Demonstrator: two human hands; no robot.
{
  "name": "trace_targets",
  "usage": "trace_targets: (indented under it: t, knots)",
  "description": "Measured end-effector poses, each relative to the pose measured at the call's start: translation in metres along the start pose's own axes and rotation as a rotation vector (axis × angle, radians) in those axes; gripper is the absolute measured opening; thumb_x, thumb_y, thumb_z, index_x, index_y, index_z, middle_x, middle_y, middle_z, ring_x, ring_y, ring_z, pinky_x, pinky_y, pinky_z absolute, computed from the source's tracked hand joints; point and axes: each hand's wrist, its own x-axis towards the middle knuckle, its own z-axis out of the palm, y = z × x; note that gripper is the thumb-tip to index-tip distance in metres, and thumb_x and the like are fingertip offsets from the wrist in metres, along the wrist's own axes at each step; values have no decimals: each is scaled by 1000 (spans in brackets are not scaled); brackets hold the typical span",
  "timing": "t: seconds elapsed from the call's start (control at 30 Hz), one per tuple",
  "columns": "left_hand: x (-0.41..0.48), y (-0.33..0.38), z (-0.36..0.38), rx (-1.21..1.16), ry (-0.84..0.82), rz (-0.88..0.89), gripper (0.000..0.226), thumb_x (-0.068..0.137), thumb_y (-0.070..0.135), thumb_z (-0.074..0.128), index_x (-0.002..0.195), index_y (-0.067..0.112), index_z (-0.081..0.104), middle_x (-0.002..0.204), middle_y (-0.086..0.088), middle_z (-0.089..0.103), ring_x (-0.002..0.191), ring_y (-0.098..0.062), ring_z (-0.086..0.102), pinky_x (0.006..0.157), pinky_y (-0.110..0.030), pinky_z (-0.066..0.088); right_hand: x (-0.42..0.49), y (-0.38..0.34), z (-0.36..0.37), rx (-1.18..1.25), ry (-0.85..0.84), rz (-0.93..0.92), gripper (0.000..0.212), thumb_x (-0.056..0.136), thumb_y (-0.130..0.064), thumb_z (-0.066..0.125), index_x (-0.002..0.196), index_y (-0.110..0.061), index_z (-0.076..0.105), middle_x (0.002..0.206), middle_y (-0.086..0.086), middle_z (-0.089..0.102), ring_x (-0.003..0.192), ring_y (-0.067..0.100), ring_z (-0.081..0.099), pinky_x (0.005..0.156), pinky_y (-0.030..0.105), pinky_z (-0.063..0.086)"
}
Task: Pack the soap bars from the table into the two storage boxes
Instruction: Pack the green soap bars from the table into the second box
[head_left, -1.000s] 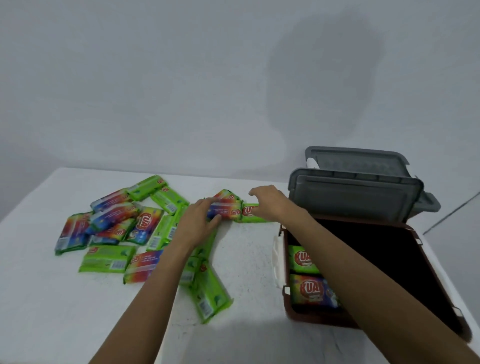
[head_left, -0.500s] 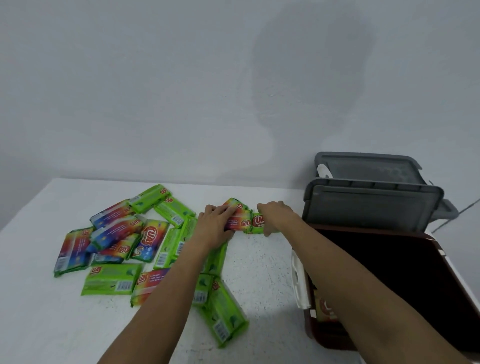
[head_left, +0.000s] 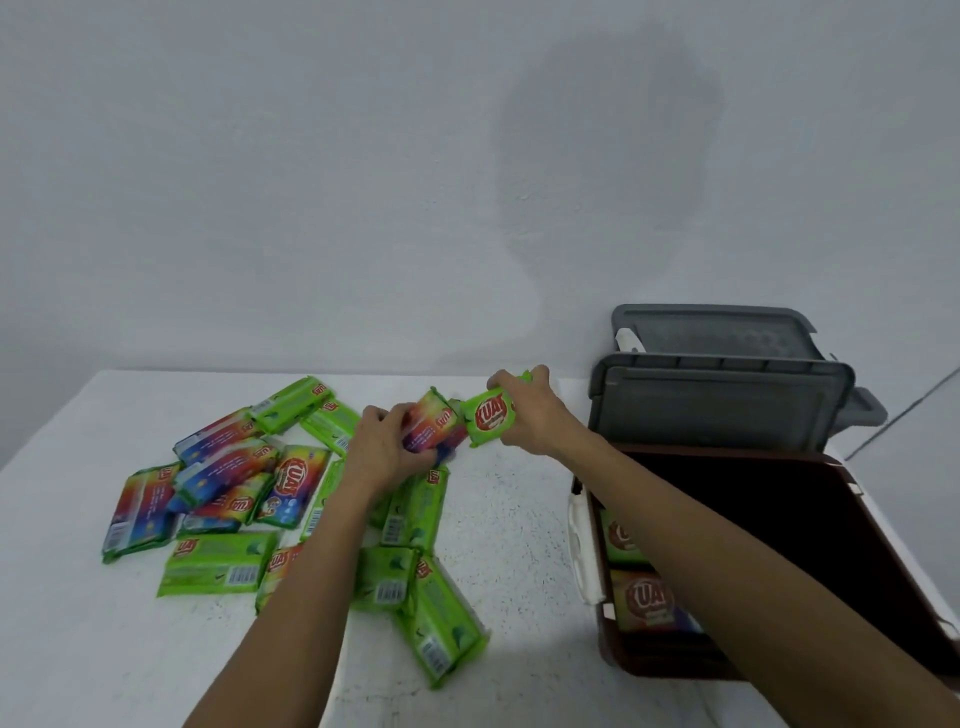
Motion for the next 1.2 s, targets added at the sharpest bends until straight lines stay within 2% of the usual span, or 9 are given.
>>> trace_targets:
  t: [0.07, 0.17, 0.27, 0.4, 0.5, 0.57, 0.77, 1.0, 1.2]
  knots:
    - [-4, 0, -7, -179, 59, 4, 81, 71, 38, 80, 139, 20, 40, 116, -8, 40, 102, -26, 56, 88, -39, 54, -11, -4, -9, 146, 34, -53, 62, 76, 0, 70, 128, -25, 46, 119, 12, 42, 91, 27, 56, 64, 26, 52]
    - [-16, 10, -16, -402, 155, 67, 75, 73, 29, 82, 135, 21, 40, 121, -8, 42, 100, -21, 58, 86, -39, 55, -36, -8, -23, 391, 81, -104, 59, 76, -1, 72, 123, -27, 48, 109, 4, 61, 94, 19, 64, 67, 30, 57]
    - [-37, 37, -26, -585, 199, 139, 73, 75, 31, 81, 134, 23, 41, 129, 0, 48, 103, -7, 57, 79, -31, 53, -65, -5, -41, 532, 137, -125, 60, 75, -2, 76, 122, -28, 50, 108, -2, 64, 93, 11, 67, 75, 25, 57]
    - [-64, 73, -32, -786, 207, 168, 69, 74, 23, 82, 132, 29, 45, 125, 7, 56, 101, -9, 63, 72, -21, 54, -101, 14, -68, 665, 153, -101, 60, 73, 3, 77, 121, -25, 53, 105, -4, 67, 85, 3, 68, 74, 17, 53]
    - [-83, 102, -27, -874, 172, 183, 68, 75, 18, 82, 130, 30, 45, 124, 4, 56, 91, -6, 66, 70, -22, 53, -128, 37, -87, 668, 155, -87, 60, 71, 6, 77, 121, -20, 55, 104, -3, 67, 81, -2, 65, 71, 13, 50]
    - [-95, 119, -19, -946, 139, 197, 66, 76, 11, 80, 130, 25, 44, 120, 1, 57, 87, -5, 67, 70, -20, 52, -143, 56, -93, 658, 140, -61, 60, 71, 5, 78, 121, -22, 56, 106, 1, 67, 86, 3, 66, 75, 19, 54]
    - [-116, 149, 13, -1080, 105, 184, 76, 74, 4, 80, 133, 31, 40, 120, -6, 60, 95, -19, 69, 76, -24, 54, -175, 105, -88, 703, 53, 40, 59, 73, 5, 78, 121, -19, 55, 111, 10, 65, 95, 16, 67, 84, 33, 57]
    - [-126, 169, 30, -1096, 90, 174, 89, 74, 0, 79, 141, 30, 30, 114, -2, 59, 94, -10, 68, 74, -21, 54, -171, 141, -49, 675, -81, 155, 59, 73, 5, 77, 122, -18, 52, 112, 13, 64, 99, 26, 68, 85, 43, 58]
    - [-131, 175, 39, -1080, 67, 145, 79, 73, -3, 78, 134, 22, 34, 110, 5, 57, 91, -9, 68, 71, -20, 54, -159, 151, -24, 534, -161, 167, 59, 76, -3, 77, 122, -25, 49, 116, 9, 61, 100, 23, 65, 85, 37, 57]
